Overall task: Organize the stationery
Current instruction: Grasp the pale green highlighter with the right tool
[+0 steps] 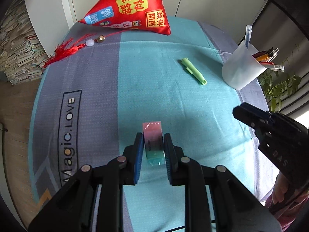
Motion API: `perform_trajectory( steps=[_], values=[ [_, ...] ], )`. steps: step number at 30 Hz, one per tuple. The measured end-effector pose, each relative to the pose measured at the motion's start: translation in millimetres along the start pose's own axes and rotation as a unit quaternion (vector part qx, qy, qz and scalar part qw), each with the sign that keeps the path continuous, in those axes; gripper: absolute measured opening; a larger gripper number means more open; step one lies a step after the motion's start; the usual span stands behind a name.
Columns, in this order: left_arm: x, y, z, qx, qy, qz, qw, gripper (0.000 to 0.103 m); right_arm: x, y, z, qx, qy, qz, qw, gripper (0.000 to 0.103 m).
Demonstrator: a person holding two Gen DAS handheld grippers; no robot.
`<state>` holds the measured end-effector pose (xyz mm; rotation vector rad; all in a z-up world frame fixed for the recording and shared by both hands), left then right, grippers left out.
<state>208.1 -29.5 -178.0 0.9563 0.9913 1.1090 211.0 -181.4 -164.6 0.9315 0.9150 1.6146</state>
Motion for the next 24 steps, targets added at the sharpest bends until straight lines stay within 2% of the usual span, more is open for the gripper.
perform_trajectory(
  steps=[1, 4, 12, 20, 24],
  values=[
    [3, 3, 0, -0.01, -0.004, 0.002, 0.9999, 0.019, 4, -5, 7, 0.004, 0.008, -0.003, 1.0, 0.016],
    [6, 8, 1, -0.027, -0.021, 0.001, 0.9994, 0.019, 11, -19, 31, 0.018, 0.022, -0.014, 0.999, 0.028],
    [14, 10, 0, -0.045, -0.042, -0.012, 0.998, 0.019, 16, -53, 83, 0.055, 0.036, -0.036, 0.997, 0.028],
    [20, 9, 6, -0.048, -0.041, -0.024, 0.9977, 0.02, 9, -88, 94, 0.102, 0.034, -0.057, 0.993, 0.028],
    [20, 7, 6, -0.047, -0.042, -0.028, 0.9976, 0.02, 6, -93, 97, 0.101, 0.032, -0.059, 0.993, 0.028]
  ],
)
Point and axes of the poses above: each gripper's, at about its wrist camera, not at the fingertips, and y roughly against the way its jaws point, x to its left, z to its top, the point moved 6 cm from there along -y, roughly the way its jaws point, and after that the axes turned 10 degrees about x, right-handed, at the moved point
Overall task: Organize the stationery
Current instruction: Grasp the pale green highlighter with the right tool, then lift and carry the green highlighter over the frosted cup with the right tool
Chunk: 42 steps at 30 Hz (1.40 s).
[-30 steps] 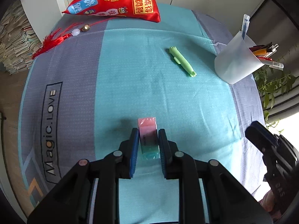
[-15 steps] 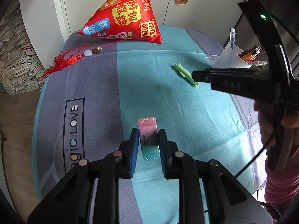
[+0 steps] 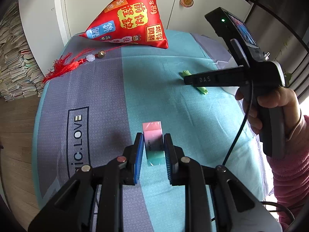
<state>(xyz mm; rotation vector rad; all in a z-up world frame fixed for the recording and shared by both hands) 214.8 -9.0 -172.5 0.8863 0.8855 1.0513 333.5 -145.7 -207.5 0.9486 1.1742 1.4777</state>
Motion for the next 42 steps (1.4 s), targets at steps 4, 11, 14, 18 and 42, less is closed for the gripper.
perform_trajectory(
  steps=[4, 11, 14, 18, 42],
  values=[
    [0, 0, 0, -0.002, 0.001, -0.002, 1.0, 0.02, 2, -1, 5, 0.001, 0.002, -0.008, 1.0, 0.028],
    [2, 9, 0, -0.008, 0.003, 0.0, 1.0, 0.02, 19, 17, -10, -0.03, 0.025, -0.043, 0.998, 0.017],
    [-1, 14, 1, -0.012, -0.001, 0.003, 0.9999, 0.02, 26, 46, -32, -0.062, 0.028, -0.02, 0.997, 0.017],
    [-11, 18, -1, -0.019, -0.012, 0.0, 0.9998, 0.02, 22, 82, -56, -0.11, 0.008, -0.003, 0.994, 0.017],
    [-82, 69, 4, -0.077, -0.059, -0.045, 0.9942, 0.02, -46, 152, -133, -0.21, -0.088, 0.053, 0.972, 0.018]
  ],
)
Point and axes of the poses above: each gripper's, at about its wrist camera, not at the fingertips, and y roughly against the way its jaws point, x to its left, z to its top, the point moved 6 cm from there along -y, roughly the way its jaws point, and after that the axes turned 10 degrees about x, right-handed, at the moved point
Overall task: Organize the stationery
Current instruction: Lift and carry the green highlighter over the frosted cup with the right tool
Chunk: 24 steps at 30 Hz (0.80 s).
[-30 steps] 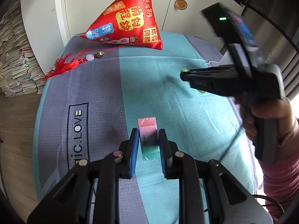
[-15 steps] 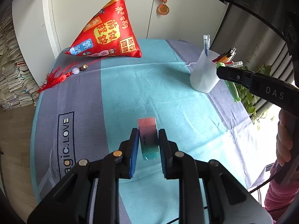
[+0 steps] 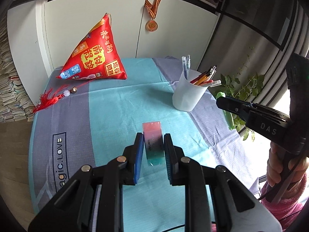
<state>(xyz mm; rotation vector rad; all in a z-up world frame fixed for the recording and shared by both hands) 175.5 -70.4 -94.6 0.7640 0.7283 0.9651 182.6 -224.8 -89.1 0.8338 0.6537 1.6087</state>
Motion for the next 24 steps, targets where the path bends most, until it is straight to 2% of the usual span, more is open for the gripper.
perform_trajectory(
  steps=[13, 24],
  values=[
    [-33, -17, 3, 0.015, -0.032, 0.001, 0.9994, 0.02, -45, -2, -21, 0.002, -0.058, 0.016, 0.998, 0.018],
    [-67, -23, 34, -0.003, -0.067, -0.022, 0.9975, 0.02, -62, 11, -19, -0.017, -0.078, 0.012, 0.997, 0.018]
  ],
)
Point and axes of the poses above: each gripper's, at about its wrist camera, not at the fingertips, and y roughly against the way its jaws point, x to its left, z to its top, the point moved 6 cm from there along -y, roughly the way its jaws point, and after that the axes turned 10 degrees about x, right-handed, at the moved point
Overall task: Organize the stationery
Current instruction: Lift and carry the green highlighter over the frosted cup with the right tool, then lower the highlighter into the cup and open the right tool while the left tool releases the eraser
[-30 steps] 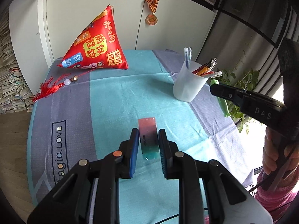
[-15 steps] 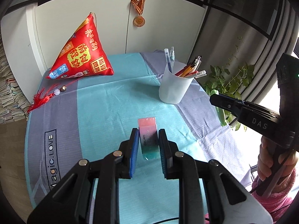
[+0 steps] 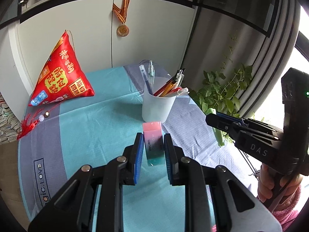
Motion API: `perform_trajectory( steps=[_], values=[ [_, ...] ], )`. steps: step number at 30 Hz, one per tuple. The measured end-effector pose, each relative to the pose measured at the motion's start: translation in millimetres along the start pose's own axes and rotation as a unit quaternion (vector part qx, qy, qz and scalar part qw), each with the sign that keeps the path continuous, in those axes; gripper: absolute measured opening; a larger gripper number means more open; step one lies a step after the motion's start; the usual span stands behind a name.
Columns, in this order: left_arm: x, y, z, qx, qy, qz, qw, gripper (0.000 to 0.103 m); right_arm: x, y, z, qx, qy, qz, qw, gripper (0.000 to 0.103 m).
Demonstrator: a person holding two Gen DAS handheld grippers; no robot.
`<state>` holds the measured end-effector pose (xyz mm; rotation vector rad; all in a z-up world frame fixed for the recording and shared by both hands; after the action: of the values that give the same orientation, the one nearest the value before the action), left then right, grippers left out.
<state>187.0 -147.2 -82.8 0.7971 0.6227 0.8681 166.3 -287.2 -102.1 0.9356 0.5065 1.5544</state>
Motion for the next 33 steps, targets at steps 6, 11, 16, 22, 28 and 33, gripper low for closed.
perform_trajectory(
  steps=[6, 11, 16, 22, 28, 33],
  values=[
    [3, -9, -4, 0.003, -0.004, 0.001, 1.0, 0.02, -4, 1, 11, -0.006, -0.003, -0.01, 1.0, 0.018],
    [20, -11, -7, 0.006, 0.011, 0.009, 0.9999, 0.02, 7, -4, 26, -0.01, 0.007, -0.005, 1.0, 0.018],
    [32, -8, -7, 0.0, 0.023, 0.011, 0.9997, 0.02, 21, -7, 52, -0.022, 0.013, 0.01, 1.0, 0.018],
    [44, -3, -12, -0.011, 0.027, 0.021, 0.9994, 0.02, 33, -17, 92, -0.039, 0.008, 0.022, 0.999, 0.017],
    [59, -1, -14, -0.014, 0.043, 0.022, 0.9988, 0.02, 35, -43, 126, -0.049, 0.001, 0.011, 0.999, 0.017],
    [72, -3, -15, -0.013, 0.057, 0.022, 0.9981, 0.02, 22, -78, 120, -0.014, -0.029, 0.007, 0.999, 0.017]
  ],
)
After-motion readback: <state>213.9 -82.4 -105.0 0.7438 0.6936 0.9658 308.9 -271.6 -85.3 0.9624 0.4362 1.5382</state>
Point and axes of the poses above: each gripper's, at about its wrist camera, not at the fingertips, and y roughly against the way its jaws point, x to its left, z to its top, the point moved 6 cm from there along -y, roughly the way its jaws point, and after that the axes turned 10 degrees about x, right-handed, at the moved point
